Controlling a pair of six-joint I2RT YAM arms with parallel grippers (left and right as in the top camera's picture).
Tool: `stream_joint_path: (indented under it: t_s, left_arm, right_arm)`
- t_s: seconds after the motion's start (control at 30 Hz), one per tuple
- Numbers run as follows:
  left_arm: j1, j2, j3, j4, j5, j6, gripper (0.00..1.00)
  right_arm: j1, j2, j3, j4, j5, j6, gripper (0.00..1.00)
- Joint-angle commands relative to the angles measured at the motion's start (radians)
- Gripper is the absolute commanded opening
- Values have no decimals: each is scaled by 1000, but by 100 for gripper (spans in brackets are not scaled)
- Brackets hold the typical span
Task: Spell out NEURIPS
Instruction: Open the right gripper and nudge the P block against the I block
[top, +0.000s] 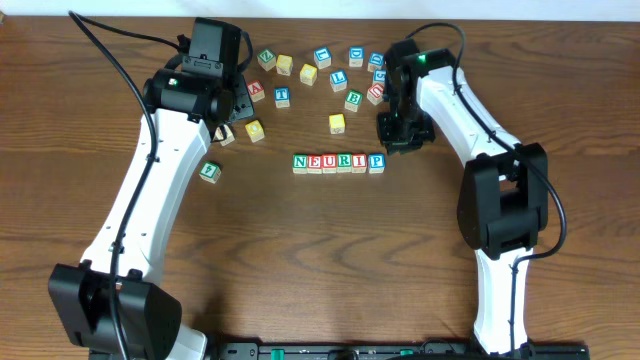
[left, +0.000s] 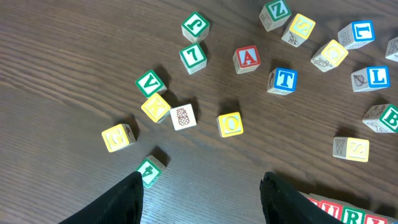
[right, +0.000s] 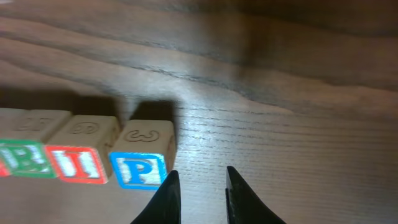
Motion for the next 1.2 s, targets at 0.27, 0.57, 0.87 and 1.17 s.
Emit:
stream_joint_path:
  t_s: [0.27,0.57,0.87,1.17]
  left_arm:
    - [5,-4,3,-3,-21,10,60]
    - [5,-4,3,-3,-21,10,60]
    - [5,-4,3,-3,-21,10,60]
    - [5,-4,3,-3,-21,10,60]
  right_arm:
    - [19,15,-64,35,0,-2,20]
    - [49,15,-66,40,-14,25,20]
    - [47,15,-64,54,-14,24,19]
    - [10,14,113,-26,-7,0,26]
